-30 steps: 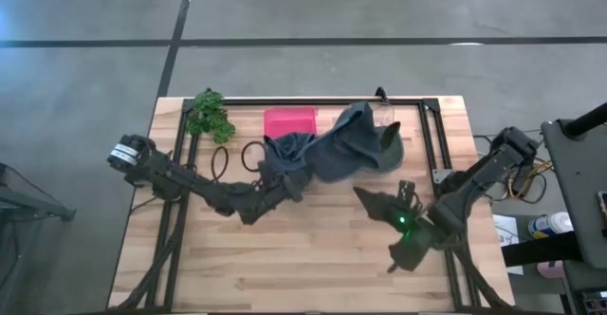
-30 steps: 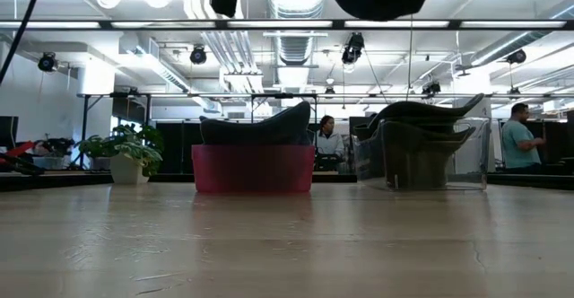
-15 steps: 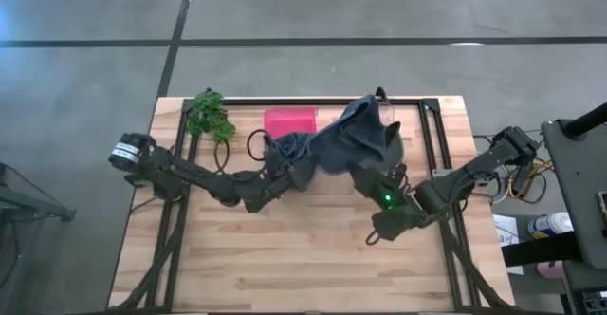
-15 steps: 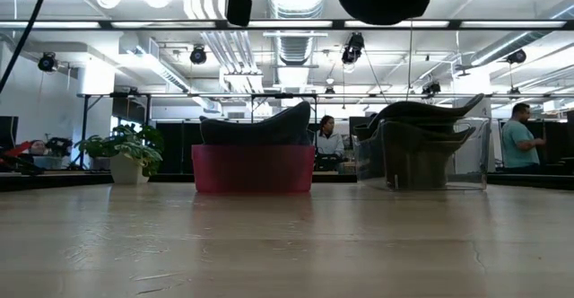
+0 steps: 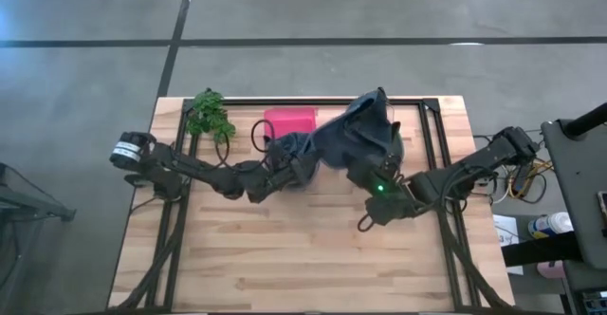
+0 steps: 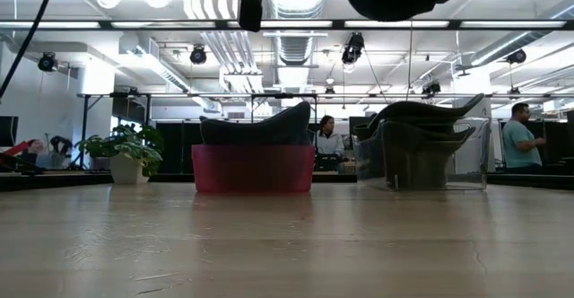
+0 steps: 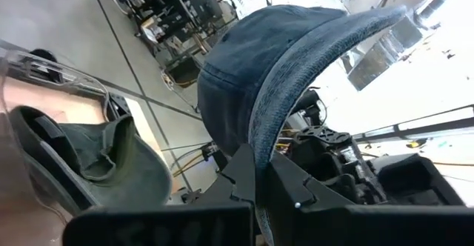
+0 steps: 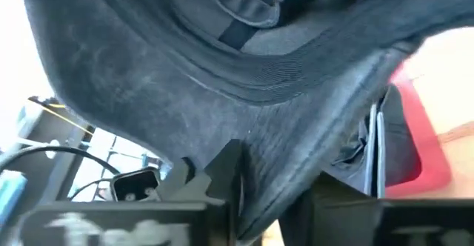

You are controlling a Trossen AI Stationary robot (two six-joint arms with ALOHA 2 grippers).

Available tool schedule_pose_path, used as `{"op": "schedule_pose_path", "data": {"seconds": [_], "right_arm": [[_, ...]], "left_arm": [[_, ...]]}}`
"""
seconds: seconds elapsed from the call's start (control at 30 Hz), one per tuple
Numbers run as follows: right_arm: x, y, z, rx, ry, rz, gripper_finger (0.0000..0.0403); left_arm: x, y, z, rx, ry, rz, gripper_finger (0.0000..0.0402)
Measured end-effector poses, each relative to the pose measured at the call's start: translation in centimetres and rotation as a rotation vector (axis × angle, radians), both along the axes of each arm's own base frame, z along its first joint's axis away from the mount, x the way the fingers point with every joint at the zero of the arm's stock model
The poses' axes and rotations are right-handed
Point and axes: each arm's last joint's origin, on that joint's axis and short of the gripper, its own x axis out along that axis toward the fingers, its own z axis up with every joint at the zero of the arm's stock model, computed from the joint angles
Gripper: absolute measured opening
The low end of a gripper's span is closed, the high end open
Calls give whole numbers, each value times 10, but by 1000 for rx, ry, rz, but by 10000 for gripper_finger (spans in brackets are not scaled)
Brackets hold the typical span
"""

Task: Pick & Place hat
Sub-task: Put the blue cap into the red bin

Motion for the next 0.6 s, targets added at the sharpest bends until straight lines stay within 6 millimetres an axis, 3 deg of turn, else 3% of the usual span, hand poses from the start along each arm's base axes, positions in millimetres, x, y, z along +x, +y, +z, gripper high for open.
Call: {"op": "schedule_pose_path", "data": {"seconds": [0.17, 0.43, 0.6], "right_arm": [[2, -10, 3, -28, 69, 21, 19], [-6, -26, 13, -73, 167, 61, 14], [-3, -45, 13, -22, 217, 112, 14]], "left_arm": [[0, -1, -3, 70, 65, 12, 19], [-15, -6, -9, 112, 344, -36, 72], [-37, -18, 5, 179, 412, -93, 101]]}}
